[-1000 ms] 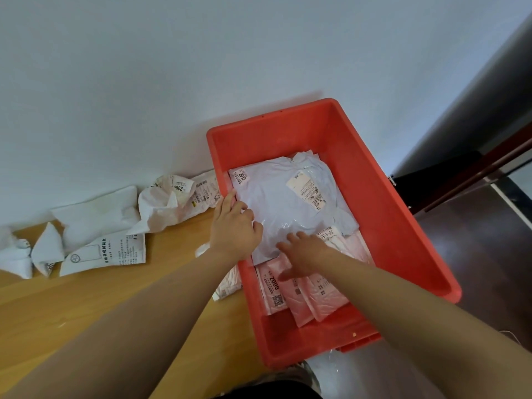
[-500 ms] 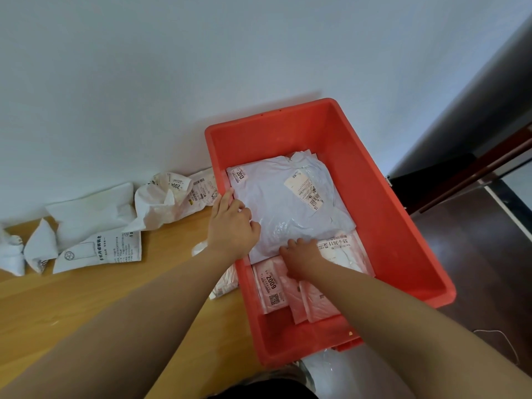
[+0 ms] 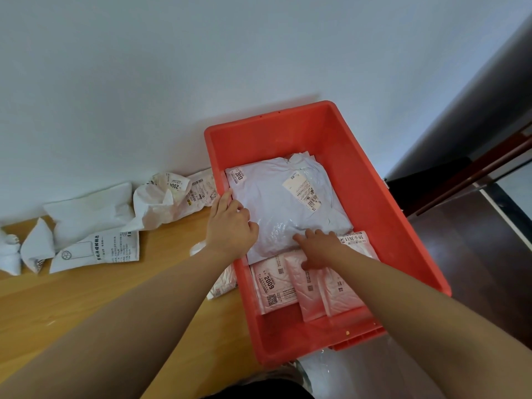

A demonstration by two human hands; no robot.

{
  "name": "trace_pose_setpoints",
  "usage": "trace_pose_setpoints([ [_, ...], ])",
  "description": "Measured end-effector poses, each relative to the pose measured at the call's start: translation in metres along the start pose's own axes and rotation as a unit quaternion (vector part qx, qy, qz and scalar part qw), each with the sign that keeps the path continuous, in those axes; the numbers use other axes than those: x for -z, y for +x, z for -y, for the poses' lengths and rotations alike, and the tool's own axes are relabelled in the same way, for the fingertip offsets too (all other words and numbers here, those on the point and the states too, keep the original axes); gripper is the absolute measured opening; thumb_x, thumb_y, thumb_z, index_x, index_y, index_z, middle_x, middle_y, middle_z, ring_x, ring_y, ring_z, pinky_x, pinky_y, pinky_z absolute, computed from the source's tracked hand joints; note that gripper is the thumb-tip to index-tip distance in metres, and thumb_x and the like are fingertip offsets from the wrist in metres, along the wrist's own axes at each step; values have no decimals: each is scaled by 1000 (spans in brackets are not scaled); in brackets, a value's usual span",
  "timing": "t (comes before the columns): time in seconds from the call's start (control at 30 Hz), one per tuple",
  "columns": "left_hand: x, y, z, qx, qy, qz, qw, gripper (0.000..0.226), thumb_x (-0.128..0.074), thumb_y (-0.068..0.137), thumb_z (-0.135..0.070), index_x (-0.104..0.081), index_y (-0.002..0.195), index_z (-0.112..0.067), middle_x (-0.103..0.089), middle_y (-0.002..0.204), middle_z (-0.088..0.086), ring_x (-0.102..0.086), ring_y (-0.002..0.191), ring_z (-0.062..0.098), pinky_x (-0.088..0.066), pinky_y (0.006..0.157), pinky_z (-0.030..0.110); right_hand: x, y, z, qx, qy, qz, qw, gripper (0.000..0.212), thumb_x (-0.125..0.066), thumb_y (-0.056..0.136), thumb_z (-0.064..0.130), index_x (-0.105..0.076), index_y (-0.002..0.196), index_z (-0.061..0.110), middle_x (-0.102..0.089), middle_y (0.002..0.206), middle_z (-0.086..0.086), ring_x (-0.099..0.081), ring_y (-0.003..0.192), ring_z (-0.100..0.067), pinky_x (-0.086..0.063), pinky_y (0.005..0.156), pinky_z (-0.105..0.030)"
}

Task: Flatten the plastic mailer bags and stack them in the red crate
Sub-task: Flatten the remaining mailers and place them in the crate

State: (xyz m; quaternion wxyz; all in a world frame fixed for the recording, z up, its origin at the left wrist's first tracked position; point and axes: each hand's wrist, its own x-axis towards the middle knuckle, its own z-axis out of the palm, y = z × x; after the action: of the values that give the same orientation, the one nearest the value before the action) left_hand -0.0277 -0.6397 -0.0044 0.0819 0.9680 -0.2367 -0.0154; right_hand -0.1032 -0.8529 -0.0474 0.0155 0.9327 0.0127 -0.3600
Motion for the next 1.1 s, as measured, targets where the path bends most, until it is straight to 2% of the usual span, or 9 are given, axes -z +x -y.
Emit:
trace_pose_setpoints([
  [0.1, 1, 0, -1, 2, -5, 1, 1000, 36, -48, 90, -33, -75, 103, -14, -62, 129, 4, -21, 148, 25, -3, 122, 38, 9, -5, -6, 7, -14, 9, 1000, 81, -73, 83, 45, -30, 148, 23, -35, 148, -9, -38, 135, -31, -42, 100, -51],
  [0.23, 1, 0, 0, 2, -11, 4, 1000, 36, -48, 91, -33, -75, 104, -14, -61, 130, 4, -19, 149, 24, -2, 123, 37, 16, -14, -12, 25, -36, 1, 999, 72, -73, 86, 38, -35, 145, 20, -36, 143, -11, -37, 133, -30, -46, 92, -45],
  [0.4, 2, 0, -1, 6, -12, 11, 1000, 36, -48, 91, -33, -75, 104, -14, -60, 132, 4, -17, 149, 23, 0, 122, 36, 9, -18, -16, 33, -29, 0, 999, 68, -73, 86, 41, -39, 141, 18, -39, 140, -11, -38, 131, -30, -47, 89, -44],
  [0.6, 2, 1, 1, 1, -24, 23, 999, 38, -47, 92, -36, -72, 112, -15, -57, 135, 4, -16, 150, 25, 0, 123, 39, 10, -20, -14, 33, 22, -11, 999, 88, -71, 85, 51, -23, 153, 23, -41, 144, -12, -47, 128, -32, -46, 96, -43],
  [0.77, 11, -1, 1, -9, -80, 42, 996, 53, -36, 91, -49, -63, 126, -18, -46, 145, 3, -10, 151, 27, 4, 121, 39, 23, -24, -13, 20, 54, -38, 998, 83, -58, 91, 57, -18, 155, 23, -39, 148, -12, -47, 129, -33, -42, 104, -44],
  [0.83, 14, -1, 1, -16, -123, 53, 991, 48, -42, 96, -48, -57, 131, -19, -38, 152, 3, -5, 152, 24, 7, 120, 35, 33, -25, -12, 13, 70, -48, 996, 81, -58, 92, 57, -19, 155, 25, -39, 148, -12, -47, 129, -33, -43, 103, -45],
  [0.93, 23, -4, 7, -6, -210, 33, 977, 44, -49, 99, -38, -50, 137, -17, -28, 157, 6, -6, 152, 23, -4, 121, 36, 58, -27, -3, 9, 108, -82, 991, 76, -58, 94, 51, -21, 154, 24, -39, 149, -11, -46, 129, -32, -44, 101, -45],
  [1.03, 34, -12, 23, 15, -243, -30, 970, 45, -42, 100, -37, -48, 137, -13, -30, 154, 10, -19, 148, 27, -22, 120, 44, 84, -26, 16, 10, 162, -163, 973, 70, -59, 94, 42, -27, 153, 20, -44, 144, -13, -45, 130, -32, -43, 102, -46],
  [1.1, 38, -19, 39, 45, -249, -62, 965, 50, -36, 96, -39, -48, 136, -11, -33, 151, 13, -25, 144, 29, -24, 118, 46, 100, -23, 32, 21, 205, -228, 952, 65, -61, 94, 37, -34, 149, 16, -49, 139, -14, -46, 129, -32, -42, 103, -48],
])
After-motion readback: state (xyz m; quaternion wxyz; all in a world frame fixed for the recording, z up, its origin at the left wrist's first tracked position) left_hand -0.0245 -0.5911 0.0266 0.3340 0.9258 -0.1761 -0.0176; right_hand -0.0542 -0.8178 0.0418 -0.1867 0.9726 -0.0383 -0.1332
